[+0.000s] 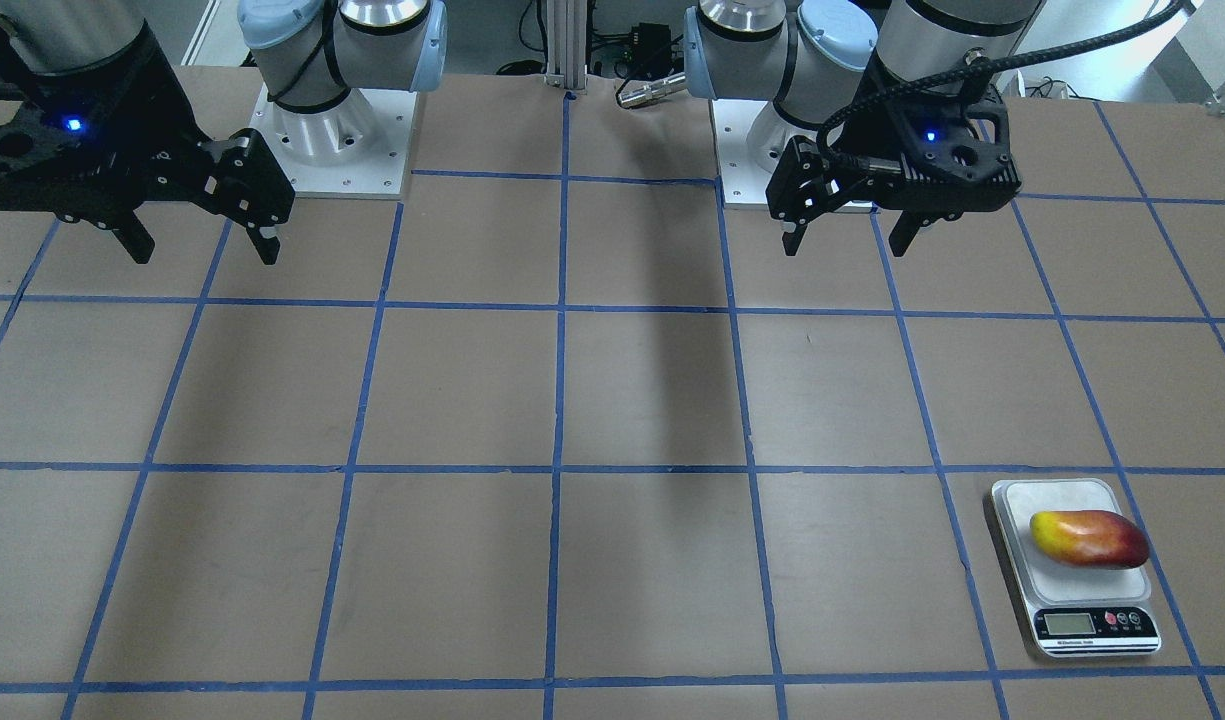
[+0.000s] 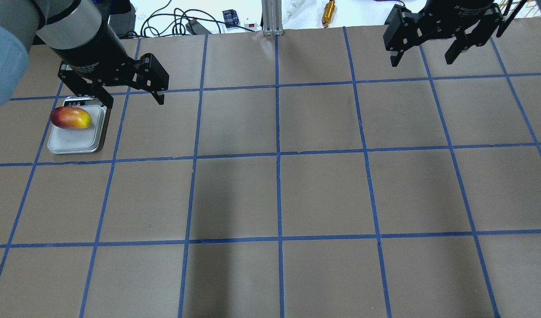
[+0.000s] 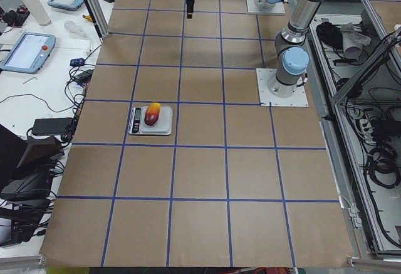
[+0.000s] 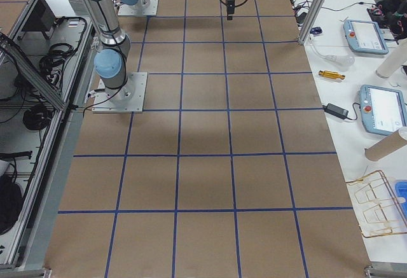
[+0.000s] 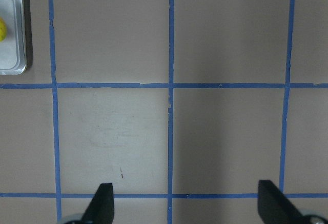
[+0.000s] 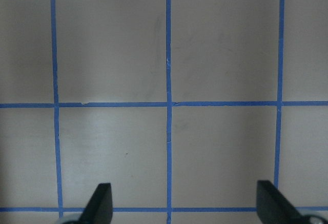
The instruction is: Weigh mango
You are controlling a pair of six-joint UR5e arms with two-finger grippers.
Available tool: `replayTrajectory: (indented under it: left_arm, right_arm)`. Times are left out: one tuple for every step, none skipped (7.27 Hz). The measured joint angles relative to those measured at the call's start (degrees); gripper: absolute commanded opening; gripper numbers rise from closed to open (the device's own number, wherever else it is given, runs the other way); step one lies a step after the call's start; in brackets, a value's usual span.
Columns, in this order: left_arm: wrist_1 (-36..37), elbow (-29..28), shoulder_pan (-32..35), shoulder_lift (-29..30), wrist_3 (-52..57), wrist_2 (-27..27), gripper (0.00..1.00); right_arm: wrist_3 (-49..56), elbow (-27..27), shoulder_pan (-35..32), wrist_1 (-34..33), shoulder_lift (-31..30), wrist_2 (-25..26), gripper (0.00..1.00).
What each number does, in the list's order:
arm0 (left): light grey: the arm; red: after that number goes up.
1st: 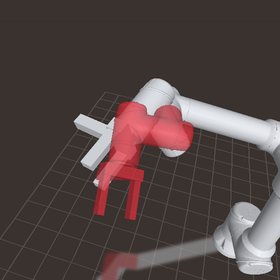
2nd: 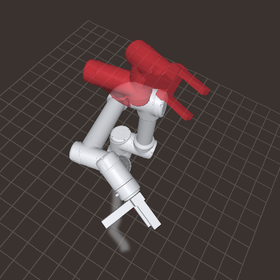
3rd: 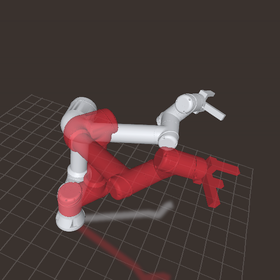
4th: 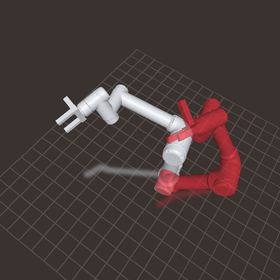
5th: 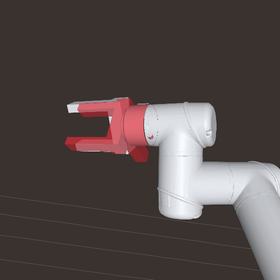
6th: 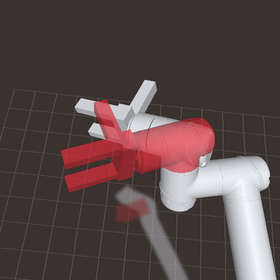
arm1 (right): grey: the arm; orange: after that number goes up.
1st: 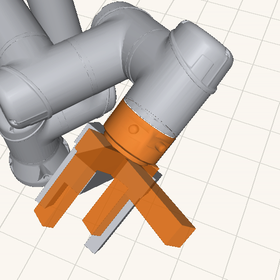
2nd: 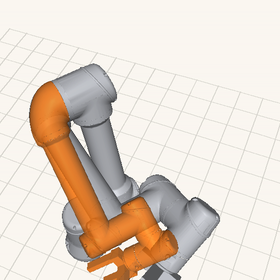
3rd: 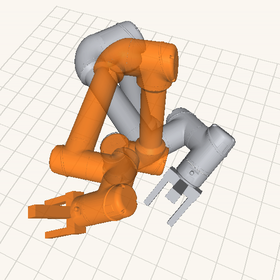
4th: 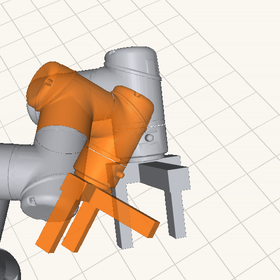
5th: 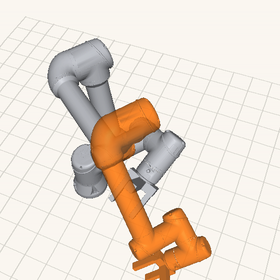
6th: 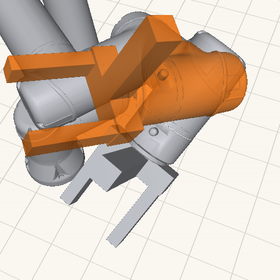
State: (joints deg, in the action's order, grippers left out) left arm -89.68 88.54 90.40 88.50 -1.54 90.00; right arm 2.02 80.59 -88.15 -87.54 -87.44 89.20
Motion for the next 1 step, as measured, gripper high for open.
replayTrajectory:
  left_arm:
    - [0.0,0.0,-0.1,0.0,0.1,0.0,1.00]
  right_arm:
    - [0.0,0.0,0.0,0.0,0.0,0.0,1.00]
